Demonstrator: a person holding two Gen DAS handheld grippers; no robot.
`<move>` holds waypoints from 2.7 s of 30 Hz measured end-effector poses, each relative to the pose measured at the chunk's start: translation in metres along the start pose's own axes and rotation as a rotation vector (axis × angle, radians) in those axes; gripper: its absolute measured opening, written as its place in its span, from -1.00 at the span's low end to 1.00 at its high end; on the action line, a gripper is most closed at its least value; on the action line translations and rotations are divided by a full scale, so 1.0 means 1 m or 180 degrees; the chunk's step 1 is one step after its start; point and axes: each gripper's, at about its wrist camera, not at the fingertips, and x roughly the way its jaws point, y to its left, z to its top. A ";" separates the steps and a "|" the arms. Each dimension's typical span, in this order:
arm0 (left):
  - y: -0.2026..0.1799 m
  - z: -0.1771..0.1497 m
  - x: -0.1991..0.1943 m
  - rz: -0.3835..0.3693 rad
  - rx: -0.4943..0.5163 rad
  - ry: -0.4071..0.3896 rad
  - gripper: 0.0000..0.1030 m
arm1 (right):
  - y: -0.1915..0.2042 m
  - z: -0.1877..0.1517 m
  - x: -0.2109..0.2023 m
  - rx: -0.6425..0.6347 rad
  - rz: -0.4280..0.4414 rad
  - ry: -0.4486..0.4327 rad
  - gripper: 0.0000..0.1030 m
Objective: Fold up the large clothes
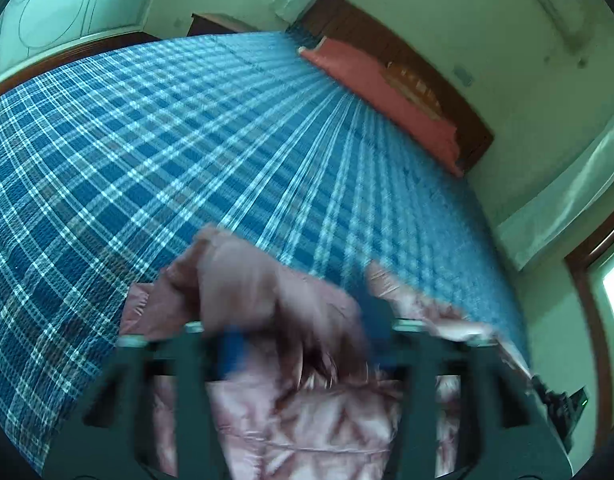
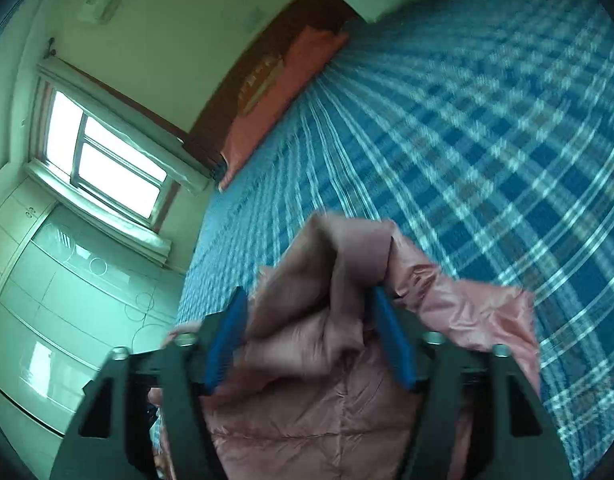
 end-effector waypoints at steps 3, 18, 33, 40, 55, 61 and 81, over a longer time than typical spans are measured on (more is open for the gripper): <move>-0.005 0.003 -0.020 -0.0072 -0.0018 -0.0112 0.38 | 0.008 -0.005 -0.010 -0.0051 0.0053 0.0036 0.29; -0.028 -0.038 0.027 0.0527 0.0936 0.0081 0.38 | 0.085 -0.066 0.075 -0.1664 -0.0849 0.0389 0.29; -0.020 -0.040 0.097 0.0800 0.1078 0.0245 0.46 | 0.062 -0.071 0.133 -0.1688 -0.1154 0.0597 0.30; -0.020 -0.025 0.052 0.0631 0.0846 0.0310 0.46 | 0.075 -0.055 0.093 -0.1654 -0.1427 0.0453 0.29; 0.004 -0.028 0.005 0.0647 0.0737 0.0332 0.48 | 0.057 -0.048 0.006 -0.1434 -0.1493 0.0364 0.36; 0.053 -0.067 -0.079 0.0554 0.0253 0.0120 0.55 | 0.023 -0.077 -0.086 -0.1092 -0.1437 0.0268 0.37; 0.092 -0.152 -0.095 0.0114 -0.0970 0.0168 0.56 | -0.042 -0.147 -0.092 0.0396 -0.0609 0.0238 0.40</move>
